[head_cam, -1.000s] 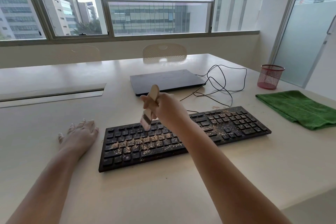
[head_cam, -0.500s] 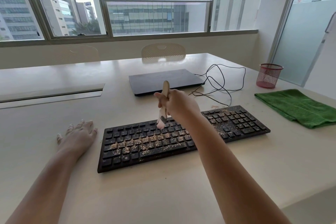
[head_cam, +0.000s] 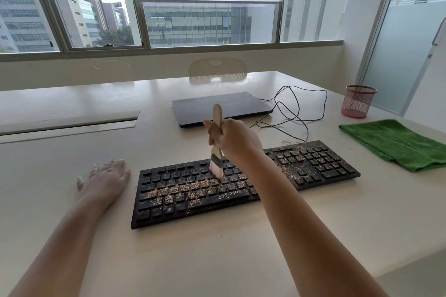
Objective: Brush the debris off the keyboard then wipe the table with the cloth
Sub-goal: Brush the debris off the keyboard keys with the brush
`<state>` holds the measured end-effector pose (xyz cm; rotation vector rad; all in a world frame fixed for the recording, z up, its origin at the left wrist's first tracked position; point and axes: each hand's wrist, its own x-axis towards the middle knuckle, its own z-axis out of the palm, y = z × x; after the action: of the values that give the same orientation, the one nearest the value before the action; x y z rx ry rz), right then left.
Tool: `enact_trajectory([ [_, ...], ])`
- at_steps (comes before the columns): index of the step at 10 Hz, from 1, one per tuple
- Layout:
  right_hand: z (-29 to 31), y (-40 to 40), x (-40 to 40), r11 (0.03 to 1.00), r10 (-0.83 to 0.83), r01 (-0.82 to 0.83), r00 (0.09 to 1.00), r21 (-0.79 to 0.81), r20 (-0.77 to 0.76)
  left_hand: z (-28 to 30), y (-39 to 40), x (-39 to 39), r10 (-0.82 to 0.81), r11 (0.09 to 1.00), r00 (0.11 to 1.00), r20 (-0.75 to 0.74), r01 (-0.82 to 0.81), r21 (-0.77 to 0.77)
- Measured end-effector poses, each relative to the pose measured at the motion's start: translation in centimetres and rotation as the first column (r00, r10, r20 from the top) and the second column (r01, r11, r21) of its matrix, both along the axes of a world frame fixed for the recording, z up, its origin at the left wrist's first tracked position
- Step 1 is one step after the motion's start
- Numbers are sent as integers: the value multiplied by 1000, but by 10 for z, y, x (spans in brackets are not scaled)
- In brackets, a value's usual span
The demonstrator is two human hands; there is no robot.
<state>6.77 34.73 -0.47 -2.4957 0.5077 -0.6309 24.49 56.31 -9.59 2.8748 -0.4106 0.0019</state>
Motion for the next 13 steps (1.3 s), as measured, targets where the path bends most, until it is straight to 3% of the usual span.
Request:
enact_trajectory([
  [2, -2, -1, 1, 997, -28, 24, 998, -70, -51, 0, -1, 0, 2, 1000, 1000, -1, -2, -5],
  [7, 2, -14, -1, 988, -149, 149, 989, -33, -20, 0, 0, 0, -7, 1000, 1000, 6, 7, -1],
  [9, -1, -15, -1, 994, -107, 106, 990, -6, -91, 0, 0, 0, -10, 1000, 1000, 0, 10, 10],
  [10, 0, -17, 1, 990, -143, 143, 989, 12, -30, 0, -1, 1, -3, 1000, 1000, -1, 3, 1],
  [12, 2, -21, -5, 983, -179, 181, 979, 11, -98, 0, 0, 0, -2, 1000, 1000, -4, 2, 0],
  [13, 4, -24, -7, 976, -218, 219, 975, 8, -48, 0, 0, 1, 2, 1000, 1000, -5, -2, 1],
])
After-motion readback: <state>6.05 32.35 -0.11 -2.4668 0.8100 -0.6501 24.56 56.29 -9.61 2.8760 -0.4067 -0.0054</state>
